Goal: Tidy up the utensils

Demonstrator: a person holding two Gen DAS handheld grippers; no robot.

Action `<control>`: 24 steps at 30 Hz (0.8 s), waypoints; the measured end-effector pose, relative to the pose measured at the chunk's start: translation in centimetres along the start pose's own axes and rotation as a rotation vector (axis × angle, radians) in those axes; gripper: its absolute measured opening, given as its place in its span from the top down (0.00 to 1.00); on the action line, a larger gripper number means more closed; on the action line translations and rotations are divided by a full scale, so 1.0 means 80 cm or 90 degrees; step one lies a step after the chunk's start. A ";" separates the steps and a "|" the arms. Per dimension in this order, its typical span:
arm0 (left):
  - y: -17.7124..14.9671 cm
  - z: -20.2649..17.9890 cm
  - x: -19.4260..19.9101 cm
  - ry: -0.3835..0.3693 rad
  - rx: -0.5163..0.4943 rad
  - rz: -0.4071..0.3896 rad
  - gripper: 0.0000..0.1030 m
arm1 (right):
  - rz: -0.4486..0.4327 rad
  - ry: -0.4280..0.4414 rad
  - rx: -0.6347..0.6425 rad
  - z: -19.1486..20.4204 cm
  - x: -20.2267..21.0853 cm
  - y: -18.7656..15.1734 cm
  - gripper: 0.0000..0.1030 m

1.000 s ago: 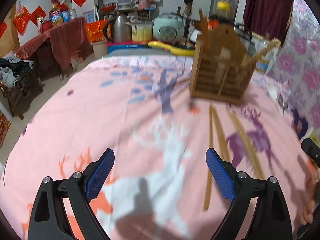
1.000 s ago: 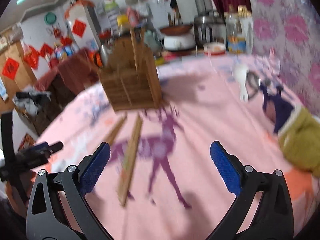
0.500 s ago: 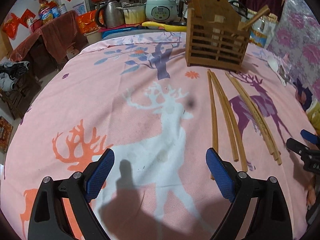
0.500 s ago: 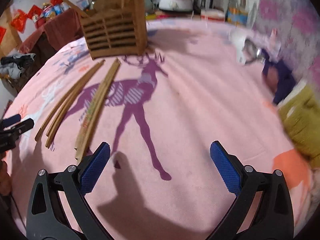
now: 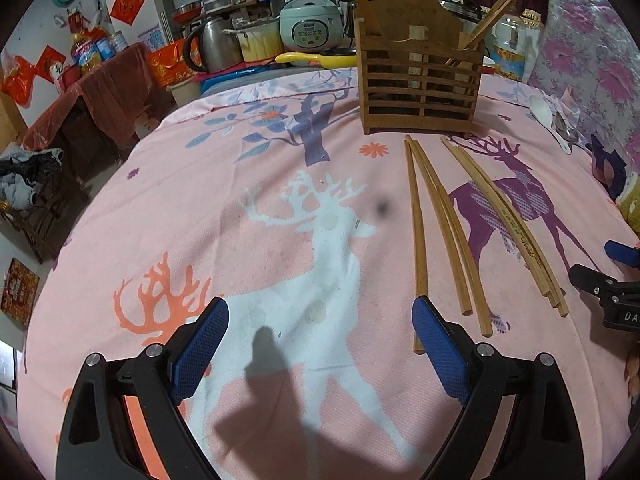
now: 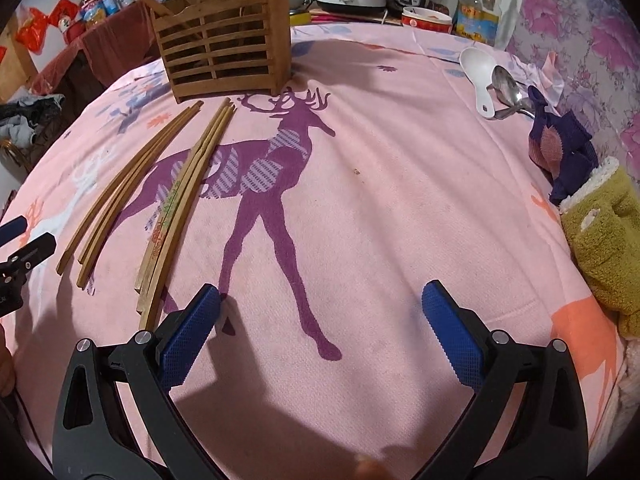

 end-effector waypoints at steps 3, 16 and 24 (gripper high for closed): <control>0.001 -0.004 0.001 0.007 -0.011 -0.002 0.09 | 0.000 -0.001 0.001 0.000 0.000 0.000 0.05; -0.002 -0.011 -0.009 0.017 -0.041 0.017 0.09 | 0.000 -0.001 0.001 0.001 0.000 0.000 0.05; -0.003 -0.017 -0.009 0.019 -0.055 0.016 0.09 | 0.000 -0.002 0.001 0.001 -0.001 0.000 0.05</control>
Point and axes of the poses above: each gripper's, at about its wrist camera, not at the fingertips, and x roughly against the way its jaws point, z to its left, y to its top, the point moved 8 cm from there along -x, roughly the way its jaws point, and after that the axes turned 8 degrees about -x, right-handed, at the moved point
